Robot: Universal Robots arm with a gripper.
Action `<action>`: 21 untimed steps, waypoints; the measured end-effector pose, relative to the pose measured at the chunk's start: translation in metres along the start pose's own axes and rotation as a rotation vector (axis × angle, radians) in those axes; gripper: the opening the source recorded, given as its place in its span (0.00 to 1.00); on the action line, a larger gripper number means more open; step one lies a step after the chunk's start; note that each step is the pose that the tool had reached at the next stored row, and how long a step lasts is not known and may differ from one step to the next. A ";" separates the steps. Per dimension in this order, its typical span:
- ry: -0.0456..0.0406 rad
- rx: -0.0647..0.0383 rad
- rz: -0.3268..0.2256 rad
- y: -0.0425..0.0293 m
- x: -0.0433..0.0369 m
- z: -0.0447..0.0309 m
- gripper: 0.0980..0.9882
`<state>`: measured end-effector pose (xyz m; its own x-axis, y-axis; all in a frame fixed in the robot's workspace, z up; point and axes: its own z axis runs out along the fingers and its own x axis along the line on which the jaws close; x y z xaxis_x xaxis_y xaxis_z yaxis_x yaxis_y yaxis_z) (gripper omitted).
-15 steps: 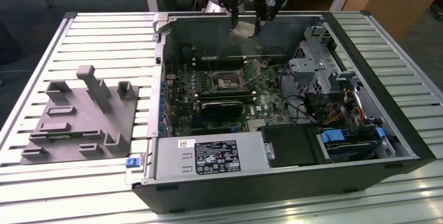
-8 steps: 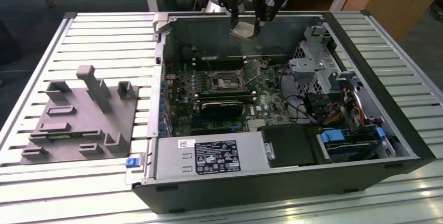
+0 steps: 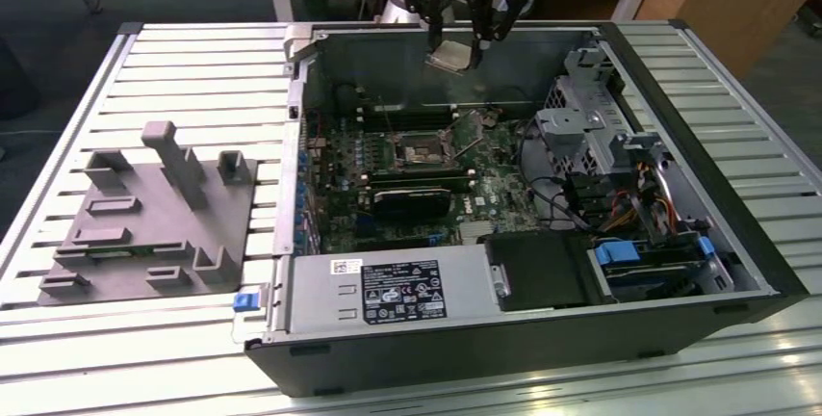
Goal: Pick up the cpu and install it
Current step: 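Place the cpu into insertion slot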
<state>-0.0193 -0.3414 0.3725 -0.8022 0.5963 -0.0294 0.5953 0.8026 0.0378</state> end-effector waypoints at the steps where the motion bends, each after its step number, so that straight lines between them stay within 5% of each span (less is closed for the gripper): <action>1: -0.0001 0.000 0.004 0.0000 0.0000 0.0000 0.49; 21: -0.0031 0.002 0.082 -0.0006 0.0008 0.0005 0.49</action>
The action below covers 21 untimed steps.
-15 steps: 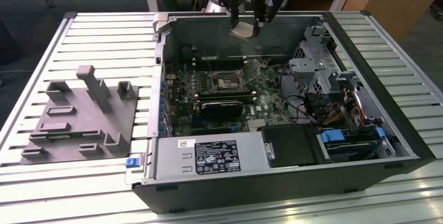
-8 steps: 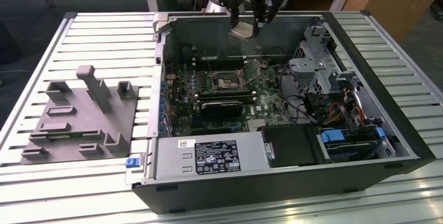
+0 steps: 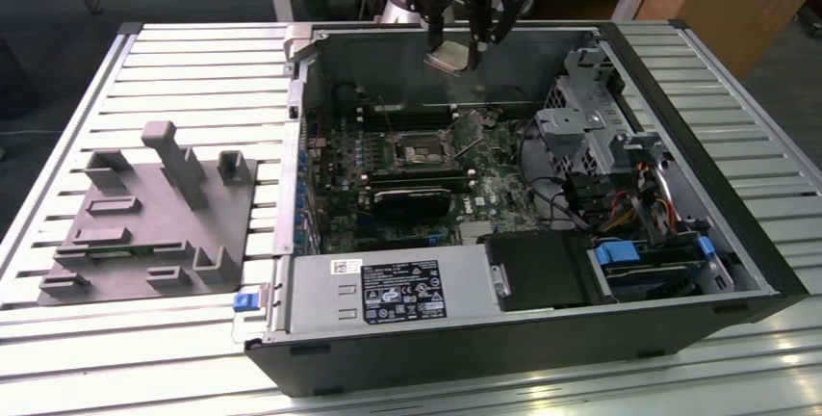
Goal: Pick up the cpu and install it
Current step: 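Place the cpu into insertion slot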
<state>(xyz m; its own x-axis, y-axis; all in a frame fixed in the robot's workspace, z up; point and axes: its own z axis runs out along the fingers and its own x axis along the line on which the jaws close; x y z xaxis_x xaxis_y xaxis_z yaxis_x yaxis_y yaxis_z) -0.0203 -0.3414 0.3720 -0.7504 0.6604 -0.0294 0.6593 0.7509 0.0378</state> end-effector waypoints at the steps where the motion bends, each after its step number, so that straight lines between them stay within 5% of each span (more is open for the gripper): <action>1: -0.0001 0.000 0.003 0.0000 0.0000 0.0000 0.49; 21: -0.0023 0.002 0.061 -0.0003 0.0004 0.0002 0.49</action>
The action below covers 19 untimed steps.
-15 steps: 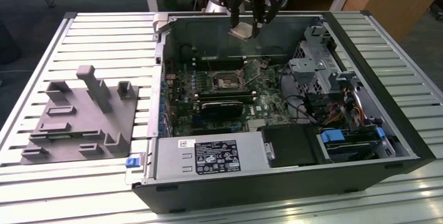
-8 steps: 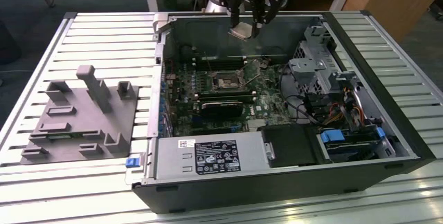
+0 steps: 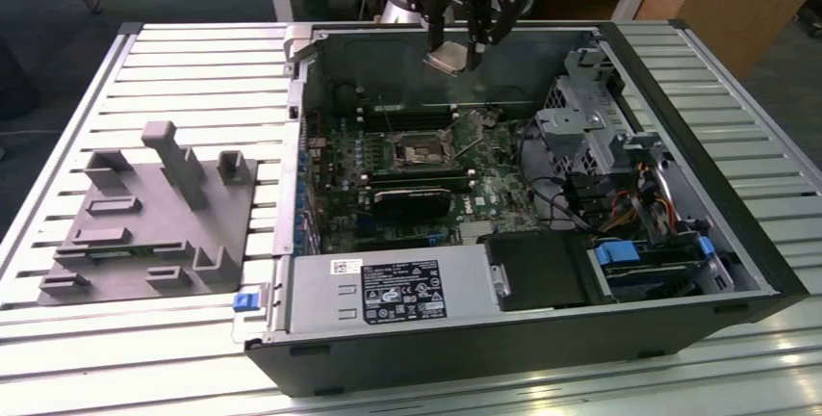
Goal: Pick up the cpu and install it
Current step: 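Place the cpu into insertion slot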
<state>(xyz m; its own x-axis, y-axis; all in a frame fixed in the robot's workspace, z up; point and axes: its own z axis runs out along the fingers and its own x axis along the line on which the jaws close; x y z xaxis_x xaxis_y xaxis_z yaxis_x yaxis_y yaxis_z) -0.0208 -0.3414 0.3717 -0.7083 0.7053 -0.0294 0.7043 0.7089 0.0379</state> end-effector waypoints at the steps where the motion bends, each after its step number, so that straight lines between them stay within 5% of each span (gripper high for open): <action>1: -0.0001 0.000 0.003 0.0000 0.0000 0.0000 0.49; 19: -0.0019 0.002 0.050 -0.0003 0.0003 0.0001 0.49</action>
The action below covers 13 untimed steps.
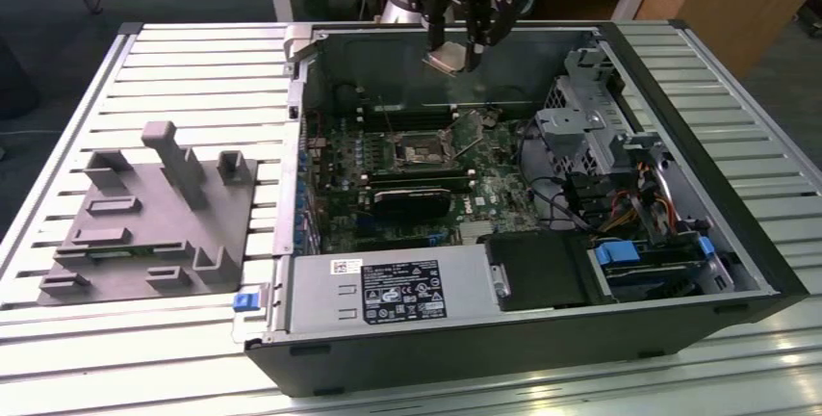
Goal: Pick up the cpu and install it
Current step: 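Place the cpu into insertion slot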
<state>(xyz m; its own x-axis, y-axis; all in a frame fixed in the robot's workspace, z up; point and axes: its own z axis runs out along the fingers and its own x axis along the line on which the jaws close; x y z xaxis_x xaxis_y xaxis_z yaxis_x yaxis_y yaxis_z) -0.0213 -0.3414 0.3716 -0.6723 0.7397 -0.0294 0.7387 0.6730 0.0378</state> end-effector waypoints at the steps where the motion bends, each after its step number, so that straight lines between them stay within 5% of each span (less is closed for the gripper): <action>1: -0.0001 0.000 0.003 0.0000 0.0000 0.0000 0.49; 13: -0.0022 0.002 0.057 -0.0006 0.0006 0.0003 0.49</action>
<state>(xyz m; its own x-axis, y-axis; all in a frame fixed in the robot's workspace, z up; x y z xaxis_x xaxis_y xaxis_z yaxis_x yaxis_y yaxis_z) -0.0221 -0.3414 0.3713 -0.6290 0.7769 -0.0294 0.7760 0.6296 0.0378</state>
